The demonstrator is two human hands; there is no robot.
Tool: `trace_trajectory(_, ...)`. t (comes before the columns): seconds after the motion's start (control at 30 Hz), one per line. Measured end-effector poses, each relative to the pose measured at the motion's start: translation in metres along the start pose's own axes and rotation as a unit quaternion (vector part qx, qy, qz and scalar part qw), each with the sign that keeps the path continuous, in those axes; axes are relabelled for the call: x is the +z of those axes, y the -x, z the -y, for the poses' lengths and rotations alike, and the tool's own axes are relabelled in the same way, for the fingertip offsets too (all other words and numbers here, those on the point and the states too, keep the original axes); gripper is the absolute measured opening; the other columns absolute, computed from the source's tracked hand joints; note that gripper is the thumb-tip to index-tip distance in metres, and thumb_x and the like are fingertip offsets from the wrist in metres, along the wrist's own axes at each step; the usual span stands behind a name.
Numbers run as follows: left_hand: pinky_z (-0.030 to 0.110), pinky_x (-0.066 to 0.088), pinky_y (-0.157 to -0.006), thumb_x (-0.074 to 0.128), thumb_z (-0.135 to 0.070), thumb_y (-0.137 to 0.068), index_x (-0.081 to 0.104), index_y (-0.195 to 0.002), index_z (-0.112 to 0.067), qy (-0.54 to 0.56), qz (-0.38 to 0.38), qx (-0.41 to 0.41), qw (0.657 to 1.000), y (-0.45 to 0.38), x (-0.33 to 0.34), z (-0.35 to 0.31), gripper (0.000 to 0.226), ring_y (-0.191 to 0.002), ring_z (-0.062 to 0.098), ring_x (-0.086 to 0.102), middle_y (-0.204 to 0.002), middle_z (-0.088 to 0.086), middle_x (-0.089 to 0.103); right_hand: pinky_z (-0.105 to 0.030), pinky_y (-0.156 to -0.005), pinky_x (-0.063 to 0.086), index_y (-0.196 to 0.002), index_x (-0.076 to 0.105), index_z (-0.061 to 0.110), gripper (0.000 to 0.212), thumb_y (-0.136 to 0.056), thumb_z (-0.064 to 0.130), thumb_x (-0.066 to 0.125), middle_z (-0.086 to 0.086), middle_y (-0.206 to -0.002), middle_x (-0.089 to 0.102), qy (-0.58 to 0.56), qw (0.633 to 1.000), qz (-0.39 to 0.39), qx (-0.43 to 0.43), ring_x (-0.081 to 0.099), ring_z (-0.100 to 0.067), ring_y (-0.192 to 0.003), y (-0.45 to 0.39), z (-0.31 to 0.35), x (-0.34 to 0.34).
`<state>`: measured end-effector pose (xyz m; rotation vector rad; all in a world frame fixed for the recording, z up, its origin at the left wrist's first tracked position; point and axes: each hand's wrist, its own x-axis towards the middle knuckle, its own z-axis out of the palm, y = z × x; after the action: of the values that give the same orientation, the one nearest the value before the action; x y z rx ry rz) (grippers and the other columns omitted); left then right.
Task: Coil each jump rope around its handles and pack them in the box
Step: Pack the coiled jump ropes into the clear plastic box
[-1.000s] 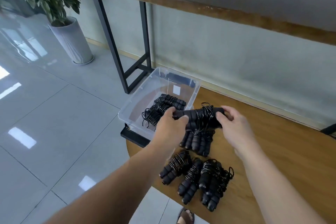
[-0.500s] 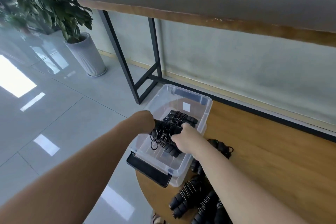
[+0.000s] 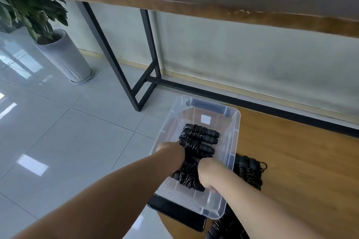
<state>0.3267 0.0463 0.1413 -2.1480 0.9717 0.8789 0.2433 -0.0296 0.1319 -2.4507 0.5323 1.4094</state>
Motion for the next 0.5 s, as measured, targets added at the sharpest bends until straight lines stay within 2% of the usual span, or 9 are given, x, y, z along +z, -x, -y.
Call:
trace_trajectory(0.07, 0.030, 0.047, -0.095, 0.066, -0.014, -0.092, 0.060, -0.128, -0.009, -0.018, -0.024, 0.029, 0.999, -0.018, 0.012, 0.001, 0.036, -0.119, 0.021, 0.057, -0.128, 0.005, 0.060, -0.030, -0.083, 0.048, -0.123, 0.059, 0.000, 0.030, -0.093, 0.001, 0.056, -0.008, -0.094, 0.055, 0.030, 0.999, 0.029, 0.021, 0.050, -0.022, -0.071, -0.012, 0.006, 0.000)
trace_trajectory(0.1, 0.030, 0.045, -0.098, 0.065, -0.016, -0.093, 0.059, -0.130, -0.009, -0.025, -0.017, 0.035, 0.999, -0.020, 0.015, -0.001, 0.038, -0.123, 0.022, 0.053, -0.131, 0.006, 0.057, -0.030, -0.086, 0.048, -0.114, 0.061, 0.003, 0.021, -0.094, 0.002, 0.056, -0.007, -0.089, 0.051, 0.059, 0.997, 0.039, 0.033, 0.051, -0.022, -0.075, -0.012, 0.007, -0.001)
trace_trajectory(0.13, 0.030, 0.043, -0.098, 0.064, -0.016, -0.093, 0.059, -0.129, -0.009, -0.045, -0.016, 0.050, 0.998, -0.024, 0.020, -0.002, 0.036, -0.125, 0.022, 0.052, -0.132, 0.007, 0.057, -0.030, -0.085, 0.048, -0.099, 0.060, 0.006, 0.006, -0.095, 0.004, 0.055, -0.005, -0.083, 0.048, 0.083, 0.996, 0.028, 0.027, 0.051, -0.021, -0.074, -0.015, 0.009, 0.000)
trace_trajectory(0.2, 0.028, 0.044, -0.086, 0.064, -0.012, -0.093, 0.062, -0.124, -0.008, -0.037, -0.026, 0.066, 0.997, -0.029, 0.026, 0.000, 0.031, -0.118, 0.022, 0.057, -0.127, 0.007, 0.062, -0.030, -0.085, 0.049, -0.083, 0.054, 0.008, 0.015, -0.098, 0.011, 0.054, -0.004, -0.076, 0.044, 0.150, 0.987, 0.049, 0.011, 0.048, -0.019, -0.068, -0.021, 0.013, 0.002)
trace_trajectory(0.27, 0.029, 0.045, -0.081, 0.062, -0.005, -0.092, 0.063, -0.122, -0.006, -0.009, -0.030, 0.069, 0.997, -0.038, 0.033, 0.001, 0.030, -0.114, 0.024, 0.060, -0.123, 0.009, 0.063, -0.032, -0.092, 0.049, -0.090, 0.057, 0.007, 0.016, -0.101, 0.018, 0.052, -0.004, -0.077, 0.043, 0.210, 0.974, 0.081, -0.001, 0.050, -0.022, -0.076, -0.028, 0.018, 0.001)
trace_trajectory(0.33, 0.030, 0.047, -0.086, 0.059, 0.001, -0.092, 0.063, -0.122, -0.004, 0.011, -0.023, 0.069, 0.997, -0.040, 0.035, 0.001, 0.031, -0.115, 0.025, 0.060, -0.124, 0.010, 0.062, -0.036, -0.098, 0.047, -0.102, 0.060, 0.006, 0.019, -0.101, 0.024, 0.054, -0.007, -0.083, 0.048, 0.222, 0.971, 0.090, -0.009, 0.051, -0.026, -0.078, -0.039, 0.021, -0.001)
trace_trajectory(0.4, 0.032, 0.047, -0.088, 0.059, 0.003, -0.091, 0.063, -0.122, -0.003, 0.023, -0.016, 0.076, 0.997, -0.044, 0.034, 0.000, 0.032, -0.116, 0.026, 0.059, -0.125, 0.011, 0.061, -0.040, -0.101, 0.046, -0.131, 0.055, 0.006, 0.040, -0.099, 0.030, 0.057, -0.009, -0.109, 0.057, 0.208, 0.972, 0.108, -0.011, 0.057, -0.028, -0.096, -0.046, 0.022, -0.003)
trace_trajectory(0.47, 0.033, 0.048, -0.090, 0.060, 0.005, -0.090, 0.062, -0.122, -0.003, 0.028, -0.012, 0.078, 0.996, -0.047, 0.035, -0.001, 0.033, -0.116, 0.027, 0.059, -0.125, 0.011, 0.061, -0.040, -0.100, 0.046, -0.140, 0.048, 0.010, 0.051, -0.098, 0.036, 0.058, -0.005, -0.131, 0.055, 0.182, 0.976, 0.115, -0.003, 0.055, -0.026, -0.116, -0.053, 0.021, -0.004)
trace_trajectory(0.5, 0.034, 0.049, -0.091, 0.059, 0.005, -0.090, 0.062, -0.123, -0.003, 0.030, -0.011, 0.078, 0.996, -0.049, 0.036, -0.002, 0.034, -0.116, 0.027, 0.059, -0.126, 0.011, 0.061, -0.039, -0.098, 0.047, -0.140, 0.049, 0.011, 0.052, -0.097, 0.037, 0.059, -0.004, -0.136, 0.054, 0.182, 0.976, 0.116, -0.004, 0.055, -0.026, -0.121, -0.055, 0.019, -0.004)
